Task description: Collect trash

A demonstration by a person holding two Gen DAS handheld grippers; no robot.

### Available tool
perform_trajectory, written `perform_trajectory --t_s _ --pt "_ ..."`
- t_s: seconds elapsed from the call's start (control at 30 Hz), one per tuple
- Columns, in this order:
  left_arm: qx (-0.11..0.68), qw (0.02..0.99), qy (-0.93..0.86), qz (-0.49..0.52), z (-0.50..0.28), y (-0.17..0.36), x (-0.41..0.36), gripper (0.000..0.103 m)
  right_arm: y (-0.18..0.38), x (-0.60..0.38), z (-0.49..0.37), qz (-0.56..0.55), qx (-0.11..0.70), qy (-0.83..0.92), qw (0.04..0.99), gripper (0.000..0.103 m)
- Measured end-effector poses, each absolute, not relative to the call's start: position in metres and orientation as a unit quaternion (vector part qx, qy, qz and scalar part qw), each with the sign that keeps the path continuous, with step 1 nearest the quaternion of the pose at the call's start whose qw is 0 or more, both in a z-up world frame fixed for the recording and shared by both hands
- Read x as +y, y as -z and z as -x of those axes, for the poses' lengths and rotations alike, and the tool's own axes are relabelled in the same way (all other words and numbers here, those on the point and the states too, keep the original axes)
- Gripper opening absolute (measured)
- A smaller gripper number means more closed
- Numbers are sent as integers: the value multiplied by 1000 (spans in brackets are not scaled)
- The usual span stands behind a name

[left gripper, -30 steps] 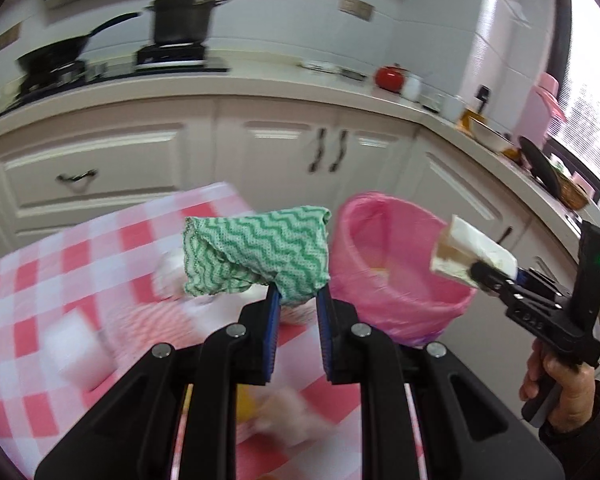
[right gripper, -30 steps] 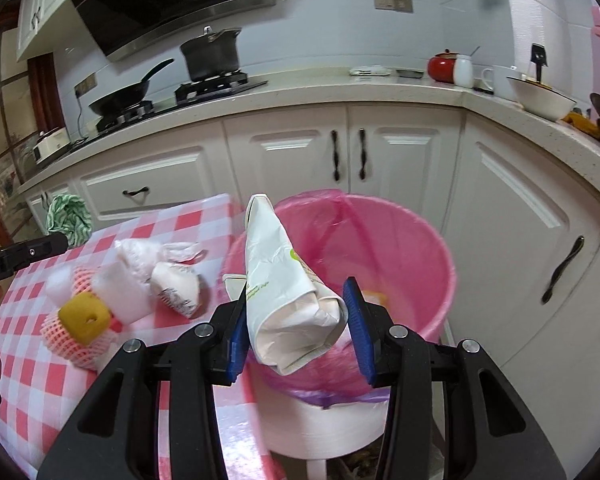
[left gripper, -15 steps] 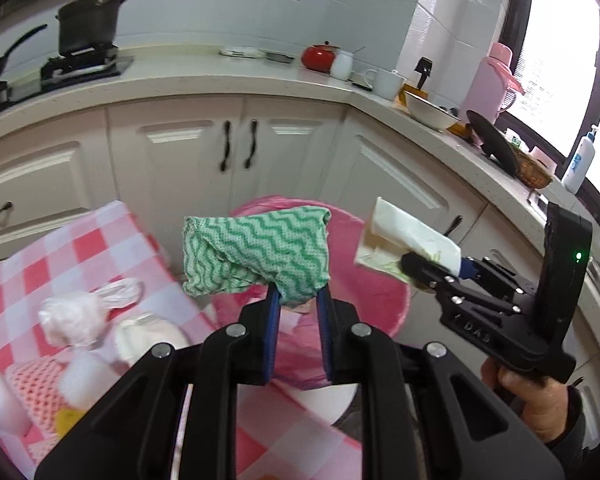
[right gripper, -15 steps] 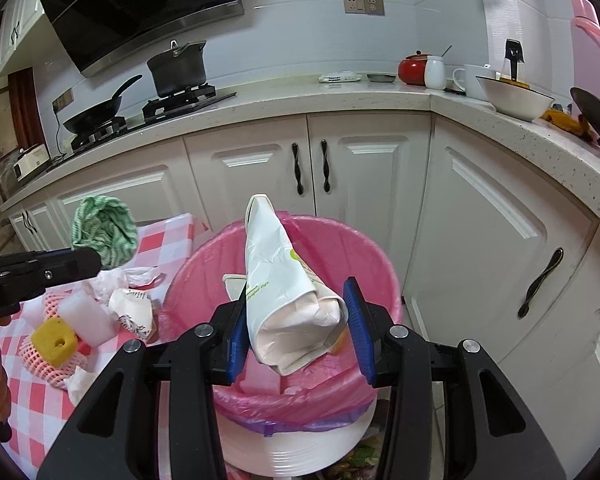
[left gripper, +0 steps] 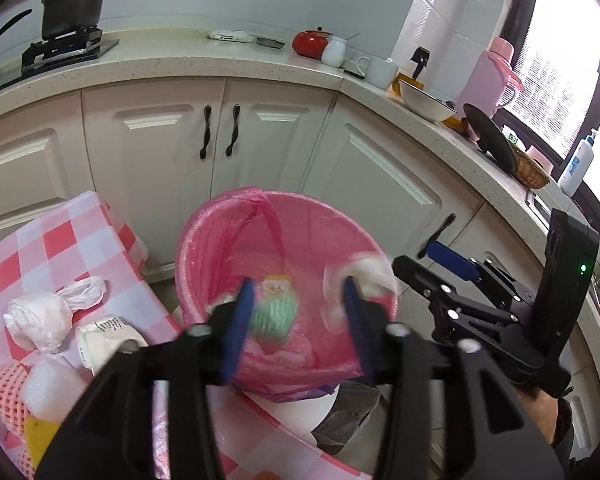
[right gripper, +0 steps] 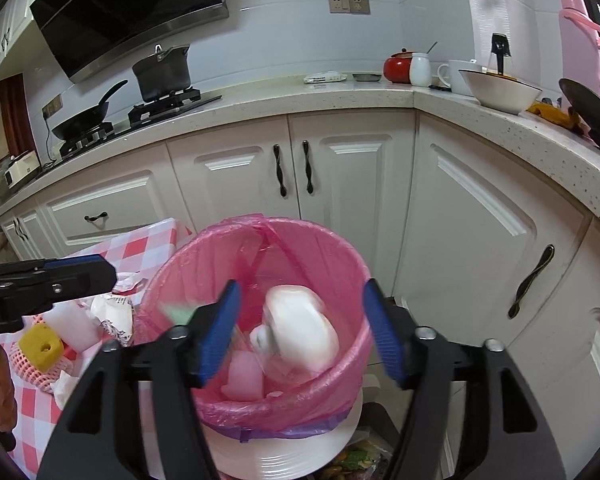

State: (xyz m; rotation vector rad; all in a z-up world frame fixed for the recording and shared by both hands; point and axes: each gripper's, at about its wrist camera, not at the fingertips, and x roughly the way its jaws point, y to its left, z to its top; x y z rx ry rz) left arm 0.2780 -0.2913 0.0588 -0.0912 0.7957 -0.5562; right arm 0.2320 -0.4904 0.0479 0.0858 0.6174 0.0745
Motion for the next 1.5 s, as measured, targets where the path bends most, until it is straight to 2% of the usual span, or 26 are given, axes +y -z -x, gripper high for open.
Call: perform_trajectory --t_s 0.17,0.47,1.1,1.5 --pt "378 886 263 50 -275 -59 -282 52 -47 -491 -230 -44 304 -36 951 64" --pt "368 897 236 65 -258 -62 -240 52 -52 -484 -213 -45 295 -37 954 75" --pt "324 935 95 110 -184 -74 -70 54 -57 -426 -179 -48 291 -77 952 85" --pt "319 934 23 156 -160 -55 24 56 -53 -363 -182 -27 304 -119 945 85"
